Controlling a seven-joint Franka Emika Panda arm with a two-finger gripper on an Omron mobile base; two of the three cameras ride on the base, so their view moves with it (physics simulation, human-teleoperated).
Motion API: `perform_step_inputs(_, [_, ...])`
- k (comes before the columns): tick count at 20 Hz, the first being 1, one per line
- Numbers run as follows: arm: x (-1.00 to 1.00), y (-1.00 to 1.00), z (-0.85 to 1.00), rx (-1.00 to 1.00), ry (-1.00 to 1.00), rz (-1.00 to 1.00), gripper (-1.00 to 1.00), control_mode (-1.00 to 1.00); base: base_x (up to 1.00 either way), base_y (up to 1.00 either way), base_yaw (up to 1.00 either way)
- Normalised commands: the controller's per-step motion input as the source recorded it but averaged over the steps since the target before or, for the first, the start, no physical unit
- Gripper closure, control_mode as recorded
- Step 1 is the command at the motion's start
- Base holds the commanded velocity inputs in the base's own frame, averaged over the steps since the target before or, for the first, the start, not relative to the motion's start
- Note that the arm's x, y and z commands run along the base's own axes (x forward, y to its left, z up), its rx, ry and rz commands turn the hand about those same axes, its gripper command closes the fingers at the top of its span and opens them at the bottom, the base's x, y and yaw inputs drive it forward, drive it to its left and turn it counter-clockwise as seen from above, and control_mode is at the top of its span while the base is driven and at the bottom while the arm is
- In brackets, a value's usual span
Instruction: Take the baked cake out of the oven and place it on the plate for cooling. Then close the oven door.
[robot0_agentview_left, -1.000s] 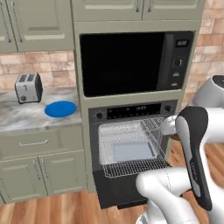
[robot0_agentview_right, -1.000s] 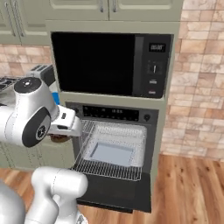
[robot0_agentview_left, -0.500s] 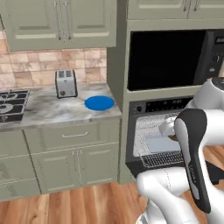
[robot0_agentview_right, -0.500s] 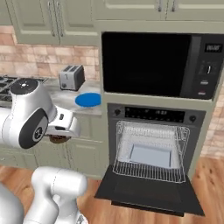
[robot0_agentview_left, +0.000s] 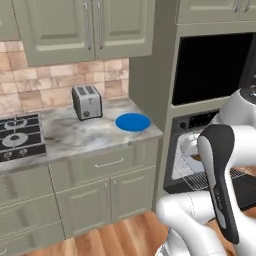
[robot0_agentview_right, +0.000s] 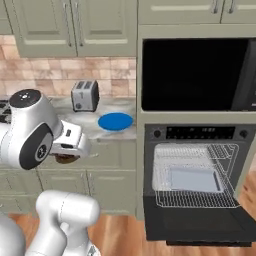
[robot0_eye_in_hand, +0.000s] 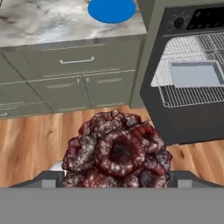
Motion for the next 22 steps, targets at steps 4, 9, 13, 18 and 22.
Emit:
perform_step_inputs(4, [0.0,0.0,0.0,0.0,0.0,0.0,1.0,1.0,0.5,0.77,-0.59])
perform_step_inputs(9, [0.0,0.0,0.0,0.0,0.0,0.0,1.0,1.0,0.56,0.63,-0.53])
perform_step_inputs(13, [0.0,0.0,0.0,0.0,0.0,0.0,1.0,1.0,0.67,0.25,-0.26])
perform_step_inputs(18, [0.0,0.0,0.0,0.0,0.0,0.0,1.0,1.0,0.71,0.05,-0.06])
perform_step_inputs(22, [0.0,0.0,0.0,0.0,0.0,0.0,1.0,1.0,0.57,0.02,0.0])
